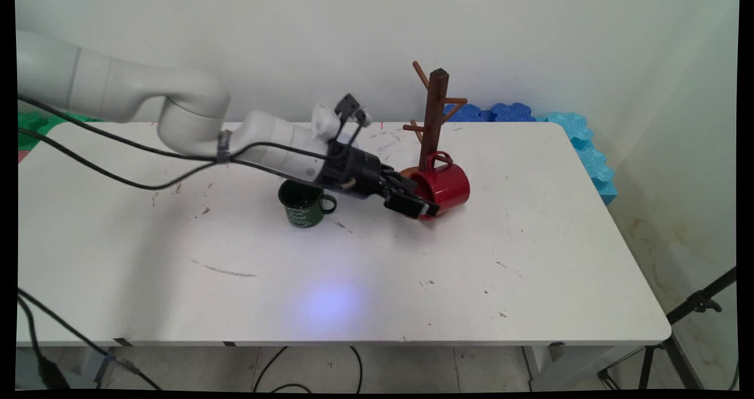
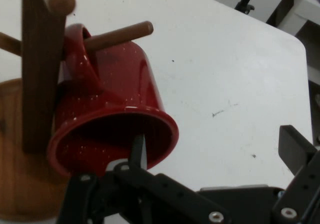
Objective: Pick up the red mug from the rack
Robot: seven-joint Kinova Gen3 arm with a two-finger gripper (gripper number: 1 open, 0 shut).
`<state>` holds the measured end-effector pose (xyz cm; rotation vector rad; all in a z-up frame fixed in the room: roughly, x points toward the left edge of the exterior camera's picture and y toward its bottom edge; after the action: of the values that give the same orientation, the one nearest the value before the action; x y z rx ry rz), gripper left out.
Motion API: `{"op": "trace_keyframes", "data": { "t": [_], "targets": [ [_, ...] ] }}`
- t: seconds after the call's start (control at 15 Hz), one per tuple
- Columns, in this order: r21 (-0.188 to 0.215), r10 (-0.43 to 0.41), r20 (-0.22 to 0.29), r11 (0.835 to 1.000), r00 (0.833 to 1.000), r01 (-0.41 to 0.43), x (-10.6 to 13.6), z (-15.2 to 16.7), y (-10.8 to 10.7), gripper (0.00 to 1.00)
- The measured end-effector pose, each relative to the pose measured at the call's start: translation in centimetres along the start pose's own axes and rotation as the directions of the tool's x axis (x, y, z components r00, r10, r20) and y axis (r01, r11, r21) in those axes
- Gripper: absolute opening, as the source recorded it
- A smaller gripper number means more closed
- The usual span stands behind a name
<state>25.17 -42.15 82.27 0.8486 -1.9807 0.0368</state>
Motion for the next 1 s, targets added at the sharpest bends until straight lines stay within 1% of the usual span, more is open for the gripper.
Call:
{"op": "trace_keyframes", "data": {
  "t": [0.53,1.0],
  "targets": [
    [0.013,-0.045,-0.021,0.999,0.999,0.046,-1.6,4.5,0.1,1.0],
    [0.019,-0.062,-0.063,0.998,0.996,0.063,-2.4,7.3,-0.1,1.0]
  ]
}}
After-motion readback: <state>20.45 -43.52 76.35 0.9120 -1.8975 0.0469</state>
